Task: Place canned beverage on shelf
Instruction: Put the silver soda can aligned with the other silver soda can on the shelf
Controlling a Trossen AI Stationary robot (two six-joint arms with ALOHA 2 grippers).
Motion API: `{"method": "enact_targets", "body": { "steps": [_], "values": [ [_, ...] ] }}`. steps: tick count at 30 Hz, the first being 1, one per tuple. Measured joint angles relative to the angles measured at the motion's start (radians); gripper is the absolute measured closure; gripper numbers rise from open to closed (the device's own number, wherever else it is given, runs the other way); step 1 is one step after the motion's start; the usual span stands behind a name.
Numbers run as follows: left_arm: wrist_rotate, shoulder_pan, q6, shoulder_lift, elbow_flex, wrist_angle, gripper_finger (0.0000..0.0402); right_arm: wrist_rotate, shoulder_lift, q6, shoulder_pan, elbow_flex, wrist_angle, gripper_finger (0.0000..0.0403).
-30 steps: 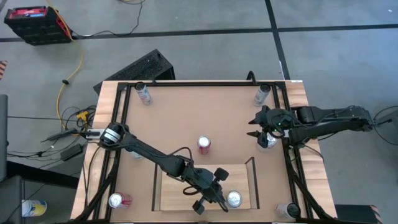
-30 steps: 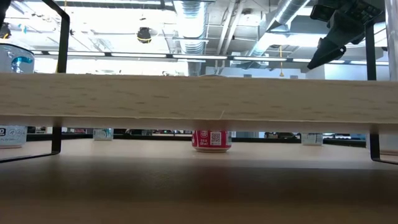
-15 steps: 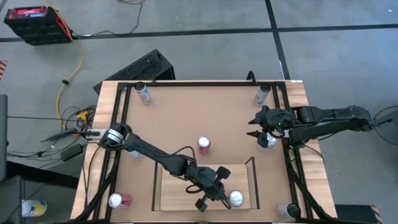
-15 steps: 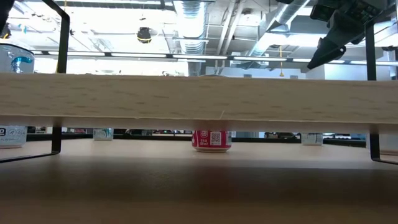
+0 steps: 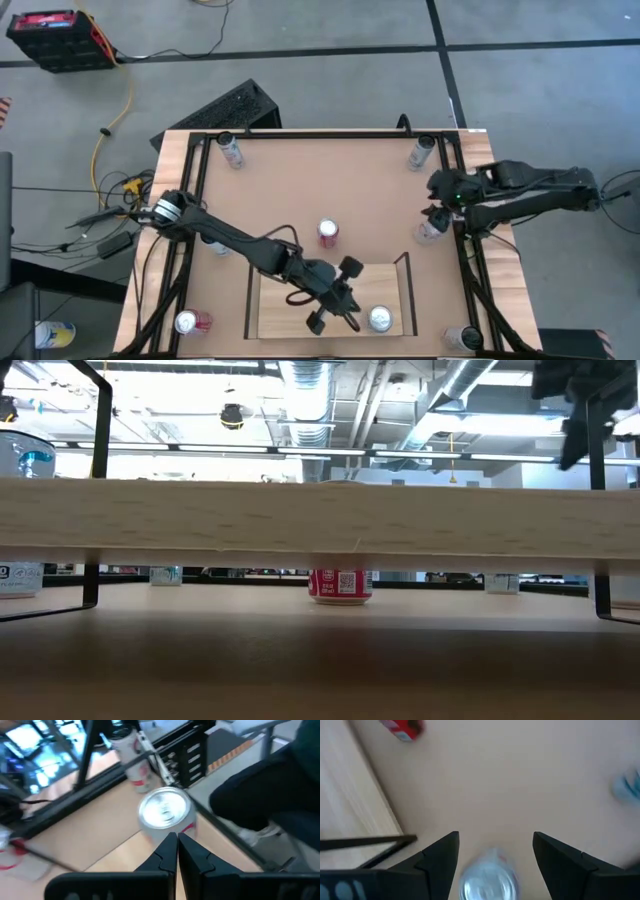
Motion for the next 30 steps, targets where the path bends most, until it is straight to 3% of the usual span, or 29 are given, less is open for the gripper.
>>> {"method": "enact_targets", "body": {
  "steps": [6, 17, 22, 30],
  "values": [
    [-0.051, 0.002, 0.032, -0.048, 0.0, -0.083, 0.0401, 0.022, 0.001, 0.182, 0.027, -0.007, -0.157, 0.0124],
    [-0.081, 0.025, 0.055, -0.049, 0.0, -0.114, 0.0401, 0.186, 0.001, 0.371, 0.165, -0.019, -0.156, 0.0124],
    [-0.087, 0.051, 0.088, -0.049, 0.0, -0.112, 0.0401, 0.235, 0.001, 0.369, 0.209, -0.019, -0.129, 0.0124],
    [-0.274, 0.089, 0.233, -0.169, 0.0, -0.148, 0.0401, 0.232, 0.001, 0.299, 0.209, -0.019, -0.036, 0.0124]
  ]
}}
